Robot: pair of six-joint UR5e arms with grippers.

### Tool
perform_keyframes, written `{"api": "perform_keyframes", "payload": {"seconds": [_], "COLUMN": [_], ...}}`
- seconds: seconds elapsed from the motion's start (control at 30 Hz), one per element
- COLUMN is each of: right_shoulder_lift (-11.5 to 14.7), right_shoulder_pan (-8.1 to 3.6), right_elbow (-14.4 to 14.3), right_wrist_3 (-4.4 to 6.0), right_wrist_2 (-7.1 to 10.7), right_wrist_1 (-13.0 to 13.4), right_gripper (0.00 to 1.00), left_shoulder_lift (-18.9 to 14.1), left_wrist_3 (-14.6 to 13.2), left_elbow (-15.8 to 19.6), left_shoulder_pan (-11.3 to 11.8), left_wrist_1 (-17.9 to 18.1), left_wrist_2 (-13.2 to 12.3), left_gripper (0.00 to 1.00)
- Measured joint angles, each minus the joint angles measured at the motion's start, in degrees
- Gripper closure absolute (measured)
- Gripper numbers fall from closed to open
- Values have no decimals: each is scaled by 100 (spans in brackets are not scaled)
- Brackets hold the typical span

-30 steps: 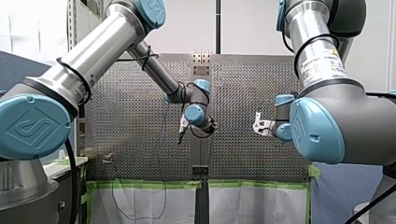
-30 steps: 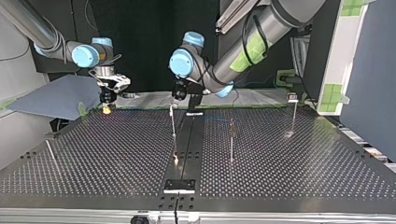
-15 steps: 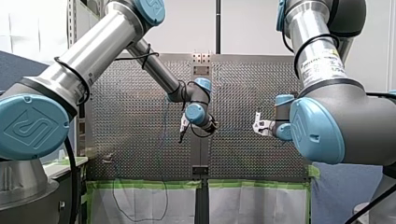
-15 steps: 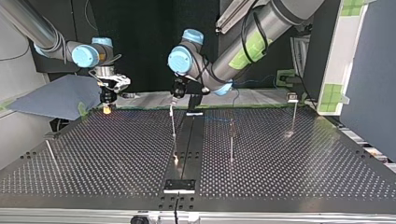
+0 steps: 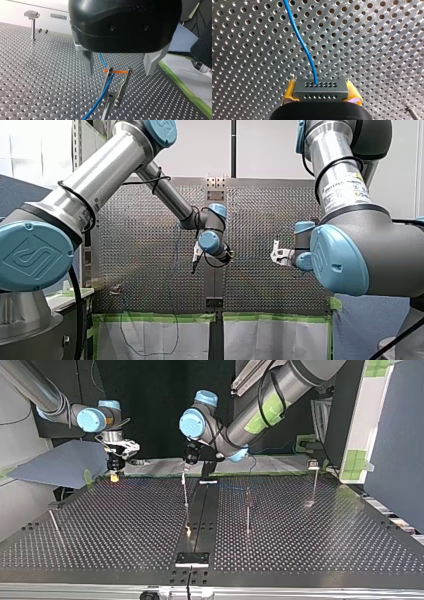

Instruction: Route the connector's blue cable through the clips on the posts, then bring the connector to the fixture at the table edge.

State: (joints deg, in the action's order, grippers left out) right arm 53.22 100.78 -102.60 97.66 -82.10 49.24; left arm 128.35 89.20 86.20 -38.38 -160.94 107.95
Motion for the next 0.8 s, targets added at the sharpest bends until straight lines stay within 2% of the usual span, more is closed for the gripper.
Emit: {"api": "perform_keyframes", "payload": {"seconds": [0.2,0.47,0.67,0.8], "right_shoulder_lift": [0,1,-1,-2], "right_shoulder_pan": [0,-1,0,0], "right_elbow": [0,3,3,1], "right_wrist_3": [0,0,2,1], "right_wrist_2": [0,0,6,8], "right_wrist_1": [-2,-9,-9,-9], "right_gripper": [100,100,100,100], "left_shoulder_lift": [0,-23,-253,-459], "left_wrist_3": [0,1,10,141], "left_elbow": [1,38,285,491], "left_shoulder_pan": [-1,-60,-163,-221], "left_wrist_1": [0,-35,98,297], "left_wrist_2": [51,408,654,842], "left_gripper": [0,0,0,0]}}
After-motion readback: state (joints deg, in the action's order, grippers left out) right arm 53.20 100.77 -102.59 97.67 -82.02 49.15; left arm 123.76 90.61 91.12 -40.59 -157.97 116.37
